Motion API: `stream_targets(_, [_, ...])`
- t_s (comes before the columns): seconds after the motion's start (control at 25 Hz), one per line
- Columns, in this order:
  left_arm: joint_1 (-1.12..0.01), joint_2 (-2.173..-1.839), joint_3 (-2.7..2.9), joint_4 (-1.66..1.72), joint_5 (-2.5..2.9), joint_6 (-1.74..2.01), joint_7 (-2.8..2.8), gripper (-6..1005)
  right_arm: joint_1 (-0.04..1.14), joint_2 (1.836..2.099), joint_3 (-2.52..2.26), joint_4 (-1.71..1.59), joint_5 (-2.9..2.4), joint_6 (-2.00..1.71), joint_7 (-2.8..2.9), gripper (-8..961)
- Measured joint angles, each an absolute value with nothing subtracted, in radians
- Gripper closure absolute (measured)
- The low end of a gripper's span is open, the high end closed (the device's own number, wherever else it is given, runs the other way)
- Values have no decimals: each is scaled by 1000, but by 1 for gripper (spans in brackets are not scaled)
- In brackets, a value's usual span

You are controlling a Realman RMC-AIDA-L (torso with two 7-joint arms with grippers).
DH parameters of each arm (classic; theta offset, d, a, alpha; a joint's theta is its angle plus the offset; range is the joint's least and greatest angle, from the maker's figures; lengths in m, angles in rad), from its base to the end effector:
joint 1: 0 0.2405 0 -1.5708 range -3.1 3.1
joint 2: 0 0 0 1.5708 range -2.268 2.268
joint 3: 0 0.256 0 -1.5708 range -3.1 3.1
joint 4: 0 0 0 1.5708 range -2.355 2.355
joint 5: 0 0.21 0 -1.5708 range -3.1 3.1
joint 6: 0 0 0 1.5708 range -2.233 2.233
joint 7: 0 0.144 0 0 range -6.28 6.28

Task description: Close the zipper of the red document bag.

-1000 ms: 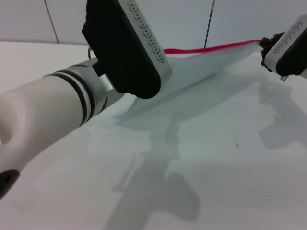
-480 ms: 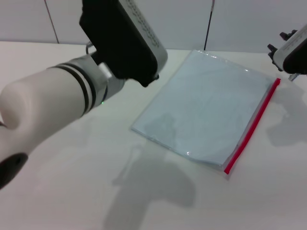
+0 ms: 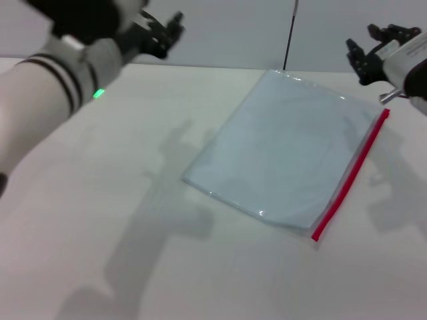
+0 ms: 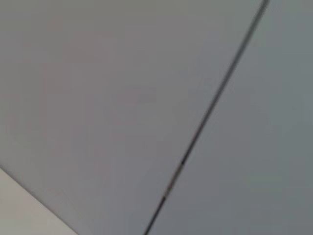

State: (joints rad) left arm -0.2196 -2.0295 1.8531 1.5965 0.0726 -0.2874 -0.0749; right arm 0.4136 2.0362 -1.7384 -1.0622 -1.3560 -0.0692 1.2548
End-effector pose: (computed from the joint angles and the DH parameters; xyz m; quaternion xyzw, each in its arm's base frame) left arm -0.1378 0.3751 0.0285 -0.8080 -0.1266 -0.1402 0.5581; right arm 0.2015 0.4204 -0.0056 -0.8327 0.0892 0.0844 0.5399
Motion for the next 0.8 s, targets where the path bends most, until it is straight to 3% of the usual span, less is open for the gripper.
stream_targets(0.12, [-199,-2029,1807,1450,72,-17,-143,532,402,2037,-1828,-1104,-1346,10,1273,571])
stream_targets(0.36, [-202,-2032,1755,1250,46,204,-163,441,410,2032,-1918,-1142,-1346,97,1401,572])
stream_targets(0.8, [-212,-2031,1740,1121,-2,367,-163,450,416,2030,-1915,-1213,-1347,101,1538,573])
